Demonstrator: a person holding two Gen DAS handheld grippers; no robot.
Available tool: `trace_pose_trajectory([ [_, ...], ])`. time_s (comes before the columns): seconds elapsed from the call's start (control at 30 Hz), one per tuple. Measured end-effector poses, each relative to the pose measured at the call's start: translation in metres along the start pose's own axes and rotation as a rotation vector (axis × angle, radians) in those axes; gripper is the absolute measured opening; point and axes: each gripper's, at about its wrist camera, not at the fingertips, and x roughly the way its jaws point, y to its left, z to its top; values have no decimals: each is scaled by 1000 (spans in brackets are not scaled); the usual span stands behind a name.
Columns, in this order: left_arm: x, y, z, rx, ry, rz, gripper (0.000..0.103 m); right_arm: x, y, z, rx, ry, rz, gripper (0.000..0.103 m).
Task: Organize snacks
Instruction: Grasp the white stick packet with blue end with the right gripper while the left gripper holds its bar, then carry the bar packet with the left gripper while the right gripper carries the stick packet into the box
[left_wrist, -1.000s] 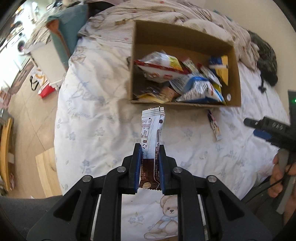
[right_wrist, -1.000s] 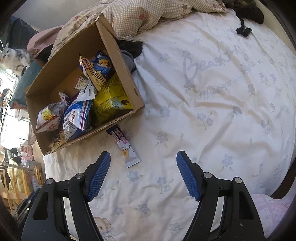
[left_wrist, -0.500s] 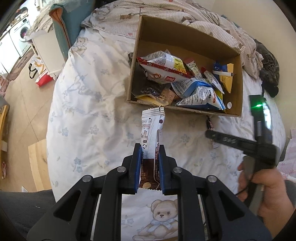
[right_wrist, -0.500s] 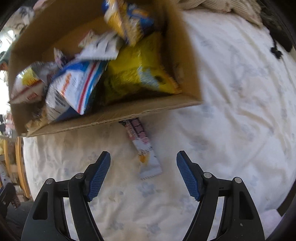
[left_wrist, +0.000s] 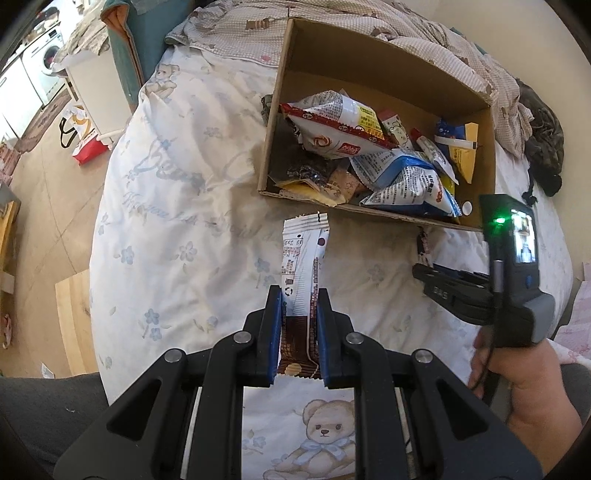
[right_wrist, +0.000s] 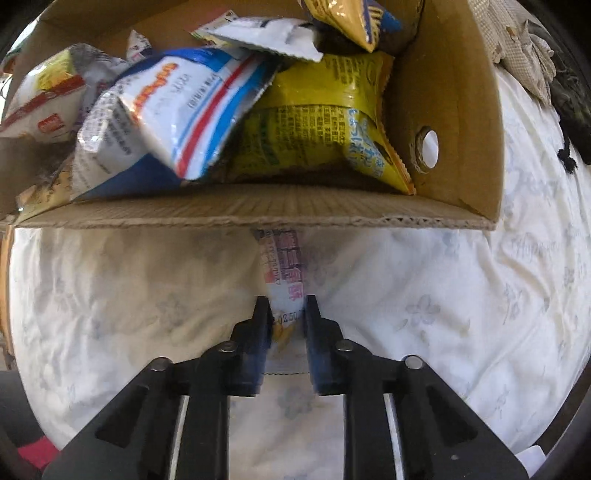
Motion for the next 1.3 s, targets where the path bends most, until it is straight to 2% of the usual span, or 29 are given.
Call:
trace_pose_trajectory([
  [0.37, 3, 17, -3, -25, -21, 67, 14, -42, 19, -33, -24, -29, 105, 18],
  [0.77, 4, 26, -8, -12, -48, 140, 14, -82, 11, -65, 14, -85, 211, 18],
  [1.2, 5, 29, -10, 3, -76, 187, 14, -120, -2, -71, 42, -178, 318, 18],
  [1.3, 5, 29, -10, 3, -86, 193, 14, -129, -3, -70, 48, -214, 320, 18],
])
